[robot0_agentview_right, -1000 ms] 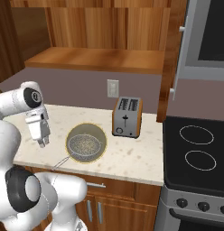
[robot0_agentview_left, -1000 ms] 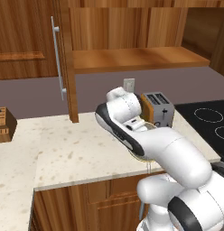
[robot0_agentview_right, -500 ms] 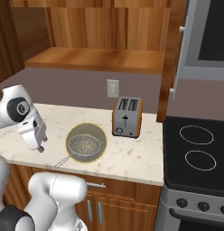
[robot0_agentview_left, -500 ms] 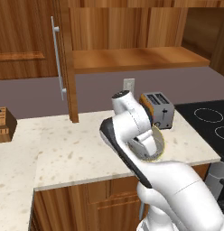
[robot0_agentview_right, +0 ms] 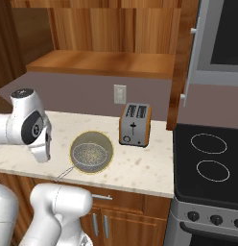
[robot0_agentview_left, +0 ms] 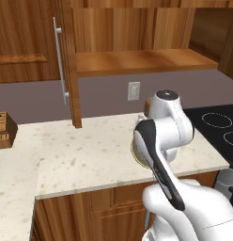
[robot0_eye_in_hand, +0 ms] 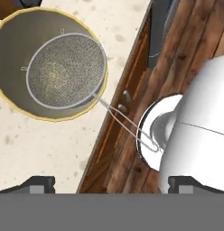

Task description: Open the cabinet and setup a tea strainer by placing it in the bowl upright.

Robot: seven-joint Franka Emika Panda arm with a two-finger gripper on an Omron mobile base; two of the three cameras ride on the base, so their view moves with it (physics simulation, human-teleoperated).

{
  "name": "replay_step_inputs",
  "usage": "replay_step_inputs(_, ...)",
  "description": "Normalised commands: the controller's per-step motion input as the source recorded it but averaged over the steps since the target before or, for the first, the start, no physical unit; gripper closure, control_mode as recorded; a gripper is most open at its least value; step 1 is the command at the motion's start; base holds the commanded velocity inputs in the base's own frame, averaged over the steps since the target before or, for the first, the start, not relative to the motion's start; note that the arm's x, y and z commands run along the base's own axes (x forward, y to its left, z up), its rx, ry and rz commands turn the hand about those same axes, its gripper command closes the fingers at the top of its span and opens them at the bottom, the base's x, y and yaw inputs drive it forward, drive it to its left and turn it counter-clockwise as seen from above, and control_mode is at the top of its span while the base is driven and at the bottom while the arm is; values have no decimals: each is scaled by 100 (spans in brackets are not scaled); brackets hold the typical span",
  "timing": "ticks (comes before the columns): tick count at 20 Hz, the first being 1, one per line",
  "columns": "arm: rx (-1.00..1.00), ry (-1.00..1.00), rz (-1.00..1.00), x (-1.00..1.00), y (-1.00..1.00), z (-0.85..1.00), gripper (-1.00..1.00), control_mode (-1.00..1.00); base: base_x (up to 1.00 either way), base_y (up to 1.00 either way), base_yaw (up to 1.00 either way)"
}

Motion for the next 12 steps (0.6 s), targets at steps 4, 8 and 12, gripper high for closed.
replay_step_inputs(4,22,-35,9,0,-26,13,-100,-100,0,0,0)
replay_step_inputs(8,2,-24,12,4,-9,32,-100,-100,0,0,0)
replay_step_inputs(12,0,-8,10,29,-1,30,-100,-100,0,0,0)
